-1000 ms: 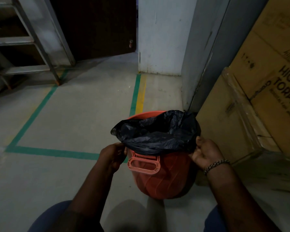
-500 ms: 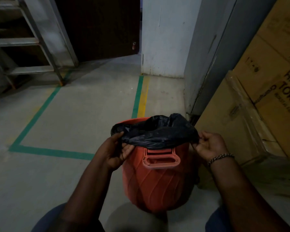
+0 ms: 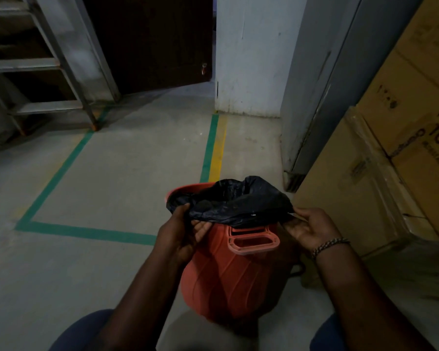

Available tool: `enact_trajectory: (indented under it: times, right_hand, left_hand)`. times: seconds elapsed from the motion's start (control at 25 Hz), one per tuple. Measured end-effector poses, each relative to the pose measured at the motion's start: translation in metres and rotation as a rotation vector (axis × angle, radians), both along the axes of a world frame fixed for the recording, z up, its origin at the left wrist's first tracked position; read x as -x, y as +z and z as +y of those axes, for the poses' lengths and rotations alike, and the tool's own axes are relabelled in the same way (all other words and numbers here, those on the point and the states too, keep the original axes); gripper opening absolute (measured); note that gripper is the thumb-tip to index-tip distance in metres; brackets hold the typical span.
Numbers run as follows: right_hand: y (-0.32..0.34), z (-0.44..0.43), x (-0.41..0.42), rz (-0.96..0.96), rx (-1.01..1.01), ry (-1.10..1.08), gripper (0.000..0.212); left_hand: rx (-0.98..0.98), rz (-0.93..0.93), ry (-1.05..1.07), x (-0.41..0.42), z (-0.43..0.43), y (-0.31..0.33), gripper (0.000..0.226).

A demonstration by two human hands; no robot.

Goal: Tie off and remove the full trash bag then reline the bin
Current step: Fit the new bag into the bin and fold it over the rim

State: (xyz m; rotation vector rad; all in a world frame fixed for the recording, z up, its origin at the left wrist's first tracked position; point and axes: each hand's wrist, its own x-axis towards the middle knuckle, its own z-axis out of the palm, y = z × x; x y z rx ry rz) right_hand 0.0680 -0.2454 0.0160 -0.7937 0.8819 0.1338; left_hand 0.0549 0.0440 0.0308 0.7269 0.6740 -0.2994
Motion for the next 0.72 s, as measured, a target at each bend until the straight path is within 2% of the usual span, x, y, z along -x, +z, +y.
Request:
enact_trajectory:
  times: [0.08, 0.12, 0.16, 0.2, 0.24, 0.28, 0.36, 0.48, 0.56, 0.72]
  right_hand:
    - [0.002, 0.008, 0.001, 0.008, 0.168, 0.025, 0.037]
    - [0.009, 0.015, 0.002, 0.002, 0.351, 0.024, 0.036]
    - [0.016, 0.022, 0.004, -0.007, 0.548, 0.009, 0.032]
    - [0.027, 0.031, 0.009, -0.05, 0.663, -0.015, 0.025]
    - [0.039, 0.044, 0.017, -0.125, 0.693, -0.022, 0.018]
    - [0.053, 0.059, 0.025, -0.206, 0.657, 0.01, 0.013]
    - [0.075, 0.09, 0.043, -0.267, 0.411, 0.164, 0.008]
    - [0.074, 0.122, 0.057, -0.14, 0.064, 0.31, 0.011]
    - [0.064, 0.128, 0.06, -0.07, 0.006, 0.306, 0.019]
    - [0.051, 0.121, 0.054, -0.042, 0.085, 0.217, 0.023]
  left_hand:
    - [0.001, -0.013, 0.015, 0.001, -0.006, -0.001, 0.02]
    - [0.006, -0.016, 0.023, 0.002, -0.01, -0.001, 0.02]
    - [0.007, -0.021, 0.031, 0.002, -0.014, -0.002, 0.02]
    - [0.01, -0.029, 0.037, 0.004, -0.018, -0.001, 0.021]
    - [0.012, -0.036, 0.041, 0.005, -0.023, 0.0, 0.021]
    - [0.021, -0.046, 0.042, 0.007, -0.027, 0.001, 0.022]
    - [0.031, -0.066, 0.035, 0.01, -0.035, 0.002, 0.026]
    - [0.044, -0.071, 0.038, 0.011, -0.046, -0.003, 0.037]
    - [0.055, -0.067, 0.039, 0.013, -0.05, -0.003, 0.039]
    - [0.023, -0.071, -0.063, 0.019, -0.061, 0.006, 0.034]
